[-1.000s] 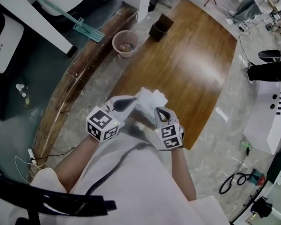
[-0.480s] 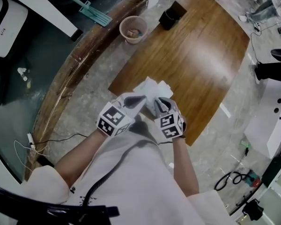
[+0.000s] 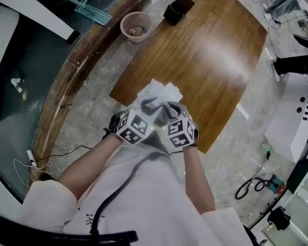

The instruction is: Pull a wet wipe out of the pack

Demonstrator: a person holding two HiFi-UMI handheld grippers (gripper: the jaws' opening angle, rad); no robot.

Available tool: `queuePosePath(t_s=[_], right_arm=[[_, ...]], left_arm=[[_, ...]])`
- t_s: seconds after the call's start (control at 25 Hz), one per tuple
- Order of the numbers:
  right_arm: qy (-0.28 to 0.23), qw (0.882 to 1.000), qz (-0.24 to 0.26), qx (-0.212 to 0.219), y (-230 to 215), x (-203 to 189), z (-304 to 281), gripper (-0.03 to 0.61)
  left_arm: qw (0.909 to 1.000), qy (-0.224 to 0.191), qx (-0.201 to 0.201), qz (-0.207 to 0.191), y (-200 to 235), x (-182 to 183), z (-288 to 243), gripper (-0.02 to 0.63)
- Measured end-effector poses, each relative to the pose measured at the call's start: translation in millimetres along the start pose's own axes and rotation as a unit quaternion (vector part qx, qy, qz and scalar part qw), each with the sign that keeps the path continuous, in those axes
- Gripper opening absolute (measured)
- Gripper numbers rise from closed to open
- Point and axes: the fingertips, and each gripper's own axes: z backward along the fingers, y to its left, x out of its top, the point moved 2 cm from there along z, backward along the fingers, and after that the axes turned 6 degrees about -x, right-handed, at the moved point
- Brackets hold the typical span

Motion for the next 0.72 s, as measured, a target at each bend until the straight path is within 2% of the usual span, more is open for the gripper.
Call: queuePosePath(t_s=[0.16,0.2,0.24,0.28,0.44,0.52,0.6,0.64,0.72], right_arm=[[0.003,1.0,-0.006,-0.003,-0.7,-4.5,3.5,0.072],[0.004,1.0,-0.009,-0.003,-1.0,-4.9,3.5,0.072],[0.004,1.0,-0.01,-0.003,-1.5,-4.7,3.2,0.072],[0.002,1.0,-0.011,-0.003,-1.8,-3.9,2.6,0.072],[0.001,1.0,-0.007,0.0,-0.8,-1.1,-0.9,0.072],[0.001,1.0,-0.005,0.002,-0.5,1.0,-2.9,0.072],[0.005,1.0,-0.006,0.005,0.1,1.9,-4.0,0.072],[0.008,1.0,-0.006,0.007,0.4,2.1,-4.4,0.072],[0.012,1.0,-0.003,0.008,0.8,2.7,-4.9,0.072]], left_arm=[[0.9996,0.014,0.014,-0.019,3.4,-6.8,-20.7,0.138],[0.9996,0.015,0.021,-0.014,7.7,-9.0,-24.2,0.115],[0.9996,0.013,0.027,-0.003,13.1,-11.0,-26.4,0.065],[0.9994,0.009,0.029,0.015,18.8,-12.9,-27.5,0.007],[0.9944,-0.012,0.006,0.104,32.4,-15.6,-25.2,0.006],[0.9863,-0.03,-0.007,0.162,36.1,-17.6,-24.6,0.006],[0.9735,-0.051,-0.022,0.222,39.8,-20.3,-24.0,0.006],[0.9684,-0.059,-0.029,0.241,41.2,-22.3,-24.1,0.006],[0.9657,-0.065,-0.04,0.248,42.3,-26.1,-25.6,0.006]])
